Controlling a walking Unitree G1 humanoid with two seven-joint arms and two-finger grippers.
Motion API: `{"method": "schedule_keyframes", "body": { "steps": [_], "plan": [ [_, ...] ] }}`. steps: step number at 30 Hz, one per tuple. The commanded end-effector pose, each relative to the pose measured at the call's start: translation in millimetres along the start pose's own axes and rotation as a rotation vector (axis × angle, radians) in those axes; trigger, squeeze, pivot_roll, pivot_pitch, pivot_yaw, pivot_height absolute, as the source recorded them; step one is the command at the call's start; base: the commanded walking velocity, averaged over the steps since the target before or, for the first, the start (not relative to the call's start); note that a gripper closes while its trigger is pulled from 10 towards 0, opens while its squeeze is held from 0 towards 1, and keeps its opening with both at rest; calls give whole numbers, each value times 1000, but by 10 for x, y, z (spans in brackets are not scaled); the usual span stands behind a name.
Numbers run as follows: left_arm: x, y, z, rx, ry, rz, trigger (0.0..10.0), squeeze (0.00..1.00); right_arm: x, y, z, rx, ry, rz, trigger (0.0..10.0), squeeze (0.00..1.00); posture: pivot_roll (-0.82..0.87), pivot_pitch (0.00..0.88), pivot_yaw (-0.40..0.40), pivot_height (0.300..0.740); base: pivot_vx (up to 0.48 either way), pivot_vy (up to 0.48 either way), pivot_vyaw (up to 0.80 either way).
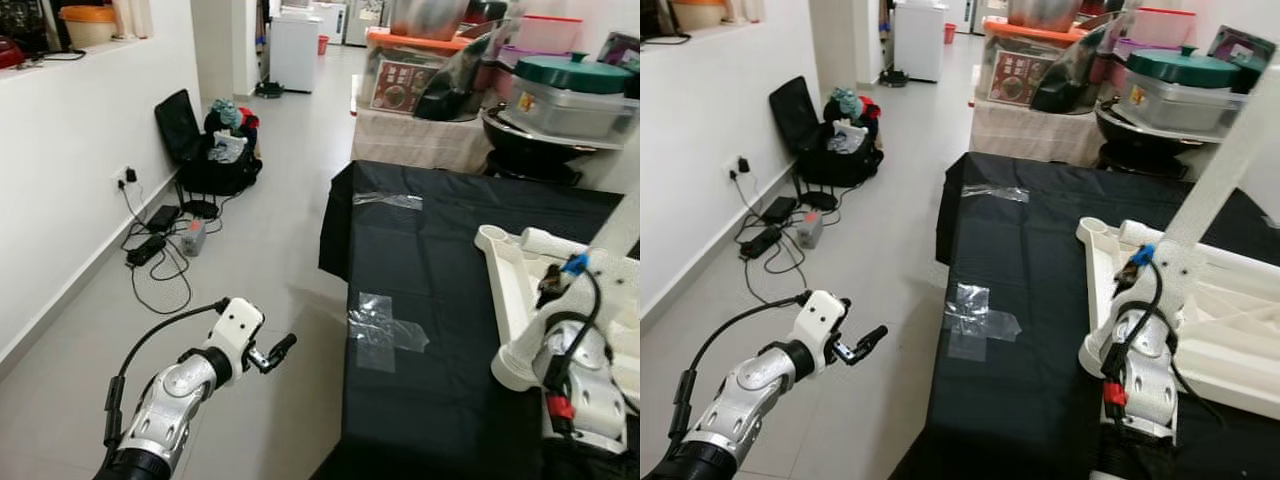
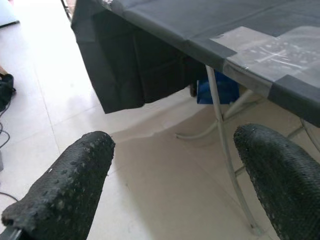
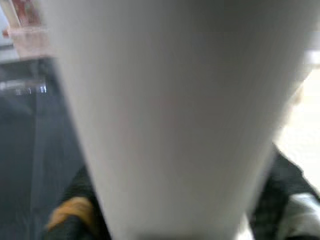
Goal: Building children table
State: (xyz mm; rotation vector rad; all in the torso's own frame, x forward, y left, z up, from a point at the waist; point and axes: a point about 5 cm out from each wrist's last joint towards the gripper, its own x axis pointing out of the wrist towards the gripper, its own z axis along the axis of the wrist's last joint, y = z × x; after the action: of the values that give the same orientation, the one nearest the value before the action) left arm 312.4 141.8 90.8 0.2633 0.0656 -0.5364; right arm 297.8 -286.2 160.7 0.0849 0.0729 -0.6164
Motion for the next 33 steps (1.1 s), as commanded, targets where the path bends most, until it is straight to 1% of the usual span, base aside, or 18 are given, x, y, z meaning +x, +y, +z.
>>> {"method": "schedule_keyframes", "body": {
  "steps": [1,3,4,7,10,13,14,15,16,17,18,21,23,26,28,31,32,33],
  "plan": [
    [-5,-21,-30,1,11,-4,10000,0,42,-48,21,-11,20,-14,10000,1000,51,0,-72,740,0,0,0],
    [-13,-21,-32,-6,8,-2,10000,0,52,-37,44,-29,27,-9,10000,1000,52,0,-73,740,0,0,0],
    [-21,-26,-31,-10,6,-3,10000,0,63,-29,69,-52,20,4,10000,0,54,0,-77,740,0,0,0],
    [-31,-34,-24,-18,-2,-9,10000,0,77,-12,120,-84,-6,33,10000,0,57,0,-78,740,0,0,0],
    [-34,-37,-12,-24,-10,-16,10000,0,97,13,158,-87,-27,69,10000,0,57,0,-78,740,0,0,0],
    [-28,-28,14,-25,-21,-16,10000,0,141,72,246,-70,-59,143,10000,0,56,0,-76,740,0,-389,0],
    [-28,-28,14,-25,-21,-16,10000,0,141,72,246,-70,-59,143,10000,0,56,0,-76,740,0,-431,0],
    [-24,-22,19,-26,-23,-15,10000,0,158,126,294,-65,-74,196,10000,0,56,0,-76,740,0,-435,0],
    [-24,-22,19,-26,-23,-15,10000,0,158,126,294,-65,-74,196,10000,0,56,0,-76,740,0,-435,0],
    [-23,-16,23,-26,-23,-14,10000,0,168,215,359,-56,-91,278,10000,0,61,0,-79,740,0,-435,0],
    [-23,-14,24,-26,-23,-13,10000,0,168,249,380,-52,-96,308,10000,0,61,0,-79,740,0,-435,0],
    [-33,-9,21,-28,-23,-8,10000,0,101,493,427,-26,-95,553,10000,0,69,0,-81,740,0,-435,0],
    [-40,-14,19,-29,-22,-10,10000,0,71,574,416,-51,-86,653,10000,0,72,0,-83,740,0,-435,0],
    [-44,-16,19,-28,-21,-11,10000,0,106,604,363,-101,-57,697,10000,0,76,0,-84,740,0,-429,0],
    [-44,-14,19,-27,-20,-11,10000,0,121,611,340,-104,-42,714,10000,0,76,0,-84,740,0,-416,0],
    [-44,-12,19,-27,-19,-8,10000,0,157,616,269,-115,-1,739,10000,0,76,0,-84,740,0,0,0],
    [-45,-11,22,-31,-22,-6,10000,0,171,616,239,-110,20,746,8863,0,81,0,-85,740,0,0,0],
    [-45,-11,22,-31,-22,-6,10000,0,171,616,239,-110,20,746,8863,0,81,0,-85,740,0,0,0]
  ]
}}
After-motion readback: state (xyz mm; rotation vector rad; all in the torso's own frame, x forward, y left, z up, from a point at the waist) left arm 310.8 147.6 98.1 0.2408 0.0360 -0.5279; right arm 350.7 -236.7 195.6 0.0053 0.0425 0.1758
